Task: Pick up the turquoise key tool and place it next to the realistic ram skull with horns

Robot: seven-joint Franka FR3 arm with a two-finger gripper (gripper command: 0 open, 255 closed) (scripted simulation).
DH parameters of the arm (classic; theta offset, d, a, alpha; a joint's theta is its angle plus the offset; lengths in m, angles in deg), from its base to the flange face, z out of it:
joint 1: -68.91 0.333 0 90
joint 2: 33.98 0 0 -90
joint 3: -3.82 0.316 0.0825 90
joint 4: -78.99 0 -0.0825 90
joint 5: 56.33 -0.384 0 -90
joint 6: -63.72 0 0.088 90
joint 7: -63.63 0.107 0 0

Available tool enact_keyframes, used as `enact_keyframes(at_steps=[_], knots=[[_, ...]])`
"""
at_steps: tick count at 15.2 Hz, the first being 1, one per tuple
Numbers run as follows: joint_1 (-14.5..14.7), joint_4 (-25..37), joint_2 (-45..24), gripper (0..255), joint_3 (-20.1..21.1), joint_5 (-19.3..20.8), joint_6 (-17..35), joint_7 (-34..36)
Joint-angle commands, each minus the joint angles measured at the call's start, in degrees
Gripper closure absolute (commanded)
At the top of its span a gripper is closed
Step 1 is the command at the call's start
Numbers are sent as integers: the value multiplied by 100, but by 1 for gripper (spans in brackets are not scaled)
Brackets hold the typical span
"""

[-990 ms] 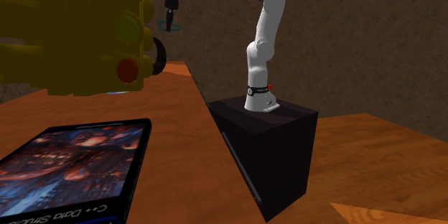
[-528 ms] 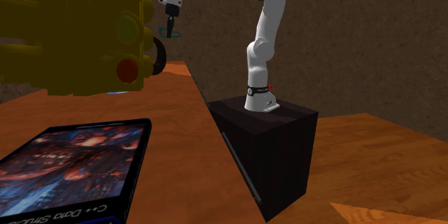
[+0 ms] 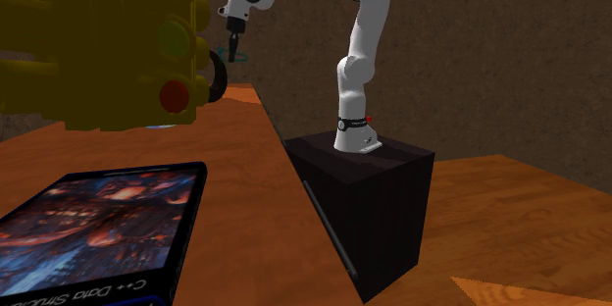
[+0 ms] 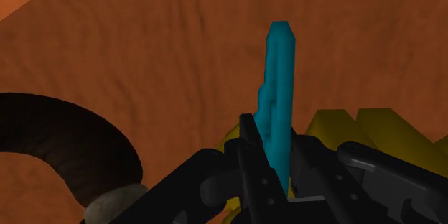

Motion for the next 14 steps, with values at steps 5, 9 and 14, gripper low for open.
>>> enact_keyframes(at_steps=[5,9,14], knots=[[3,-399,-66,255,-18,-24,465,-39],[7,-635,-146,255,-39,-54,779,-82],[17,-904,-278,255,-68,-106,1174,-146]])
